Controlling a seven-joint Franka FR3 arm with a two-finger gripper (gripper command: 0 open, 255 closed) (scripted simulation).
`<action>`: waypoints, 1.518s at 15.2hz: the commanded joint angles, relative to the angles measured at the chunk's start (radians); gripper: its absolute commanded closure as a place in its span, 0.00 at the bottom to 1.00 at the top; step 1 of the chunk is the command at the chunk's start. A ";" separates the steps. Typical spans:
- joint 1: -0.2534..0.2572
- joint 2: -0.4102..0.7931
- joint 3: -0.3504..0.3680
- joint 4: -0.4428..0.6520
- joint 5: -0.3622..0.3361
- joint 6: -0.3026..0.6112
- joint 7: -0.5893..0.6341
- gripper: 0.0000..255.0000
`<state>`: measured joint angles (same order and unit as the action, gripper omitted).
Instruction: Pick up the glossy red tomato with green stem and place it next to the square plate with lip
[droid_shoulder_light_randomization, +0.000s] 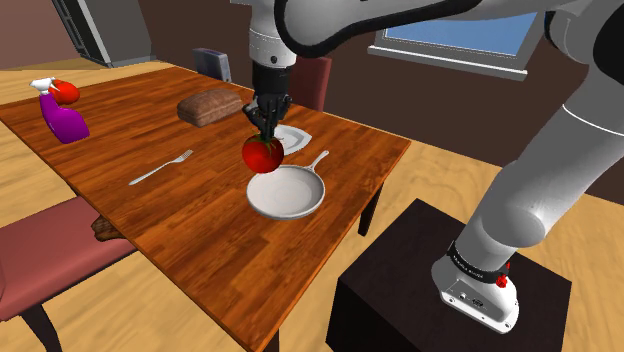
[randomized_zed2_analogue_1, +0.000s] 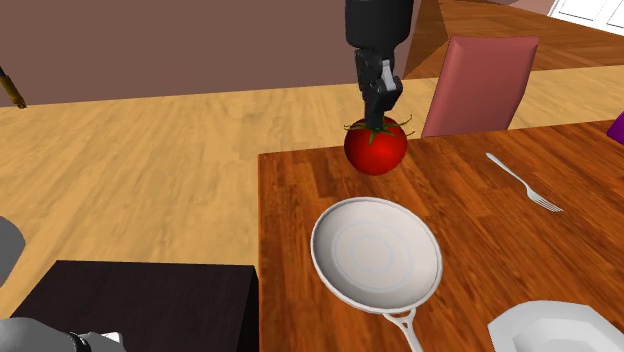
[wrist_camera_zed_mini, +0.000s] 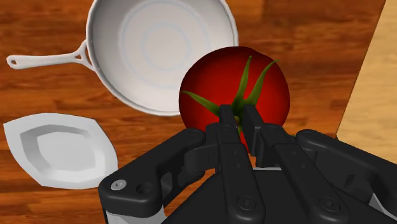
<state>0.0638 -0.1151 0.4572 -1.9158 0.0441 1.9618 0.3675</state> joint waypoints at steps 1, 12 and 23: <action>-0.020 -0.031 -0.032 -0.029 0.020 0.000 -0.061 1.00; -0.123 -0.089 -0.205 -0.095 0.054 -0.004 -0.349 1.00; -0.229 -0.021 -0.362 -0.024 0.051 -0.029 -0.609 1.00</action>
<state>-0.1542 -0.1387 0.1106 -1.9380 0.0945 1.9303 -0.2135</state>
